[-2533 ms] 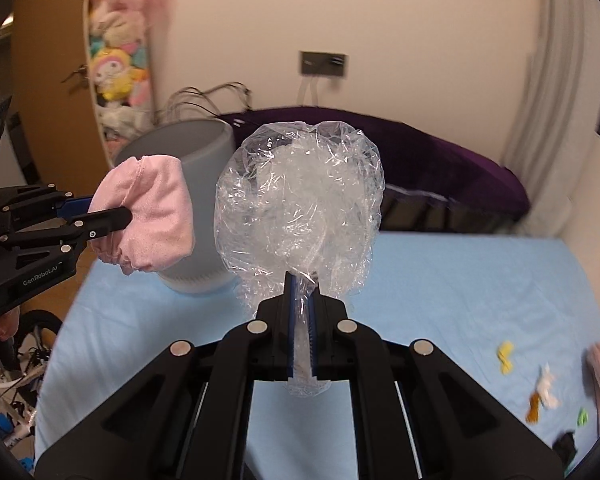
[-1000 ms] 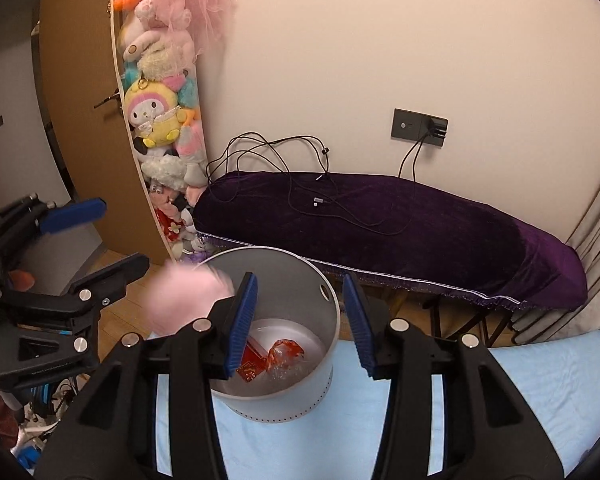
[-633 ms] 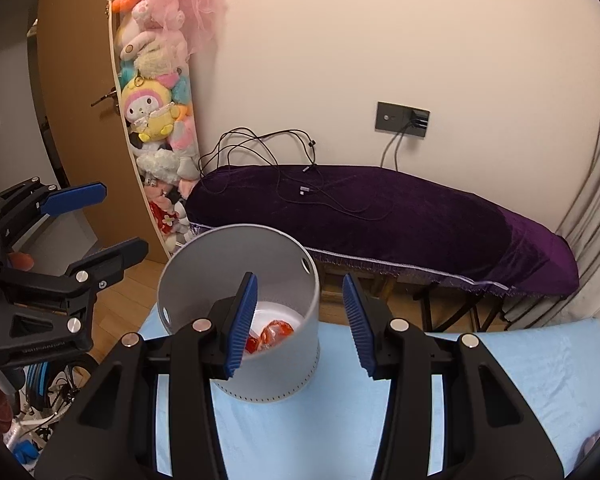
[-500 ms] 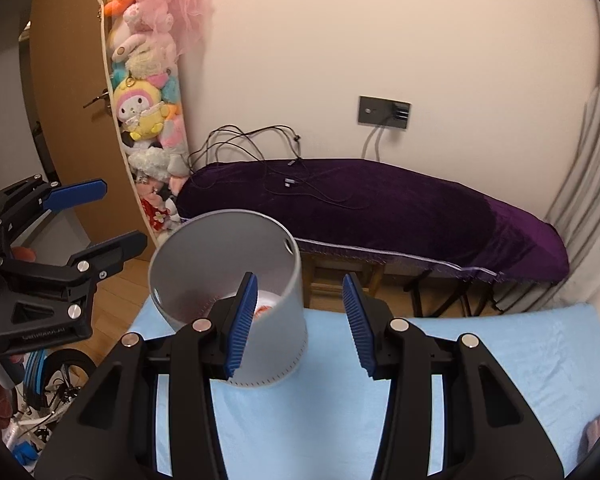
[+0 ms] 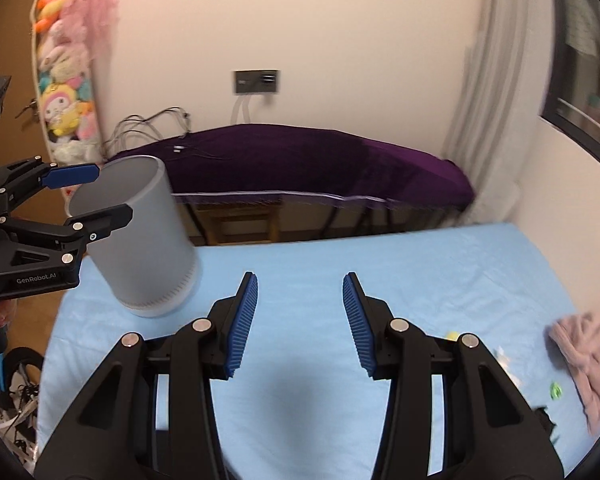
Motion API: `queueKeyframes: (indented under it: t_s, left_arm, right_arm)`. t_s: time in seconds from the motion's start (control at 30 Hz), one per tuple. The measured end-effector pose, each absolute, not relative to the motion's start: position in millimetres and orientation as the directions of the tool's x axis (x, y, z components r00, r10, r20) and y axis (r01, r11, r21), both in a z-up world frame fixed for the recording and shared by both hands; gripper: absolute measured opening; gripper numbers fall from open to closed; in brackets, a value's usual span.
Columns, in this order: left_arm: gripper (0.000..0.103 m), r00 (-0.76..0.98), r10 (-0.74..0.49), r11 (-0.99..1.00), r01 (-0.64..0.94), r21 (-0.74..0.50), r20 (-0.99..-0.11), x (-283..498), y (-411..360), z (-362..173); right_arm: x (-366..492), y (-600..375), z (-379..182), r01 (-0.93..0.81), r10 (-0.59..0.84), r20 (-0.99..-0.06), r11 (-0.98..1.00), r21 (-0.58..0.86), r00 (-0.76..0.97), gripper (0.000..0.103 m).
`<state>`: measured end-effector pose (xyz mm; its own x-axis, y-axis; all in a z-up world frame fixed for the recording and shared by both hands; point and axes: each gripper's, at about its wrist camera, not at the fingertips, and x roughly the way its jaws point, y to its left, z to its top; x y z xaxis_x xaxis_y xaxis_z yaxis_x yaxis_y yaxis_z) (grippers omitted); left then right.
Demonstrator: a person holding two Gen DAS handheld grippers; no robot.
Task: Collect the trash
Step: 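Move both open tools back over the bed toward the black cloth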
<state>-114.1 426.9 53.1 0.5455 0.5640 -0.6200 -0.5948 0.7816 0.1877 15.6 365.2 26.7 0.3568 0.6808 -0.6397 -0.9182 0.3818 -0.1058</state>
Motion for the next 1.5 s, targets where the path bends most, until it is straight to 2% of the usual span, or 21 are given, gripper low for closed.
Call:
queueKeyframes:
  t_s: [0.47, 0.97, 1.23, 1.5]
  left_arm:
    - [0.073, 0.639, 0.343, 0.926, -0.355, 0.131, -0.688, 35.5, 288.6, -5.1]
    - [0.073, 0.632, 0.129, 0.991, -0.118, 0.070, -0.764, 182.4, 148.8, -71.8]
    - [0.073, 0.611, 0.049, 0.999, -0.014, 0.051, -0.790, 251.7, 91.6, -107.5]
    - [0.073, 0.575, -0.005, 0.998, 0.054, 0.032, -0.818, 312.2, 56.2, -153.8]
  right_arm:
    - [135.2, 160.1, -17.0, -0.721, 0.495, -0.642, 0.680, -0.133, 0.585, 0.043]
    - [258.2, -31.5, -76.1, -0.430, 0.255, -0.658, 0.895, -0.116, 0.708, 0.043]
    - [304.4, -93.5, -117.3, -0.324, 0.157, -0.693, 0.939, -0.117, 0.704, 0.043]
    - [350.0, -103.9, -166.2, -0.301, 0.138, -0.739, 0.949, -0.091, 0.659, 0.043]
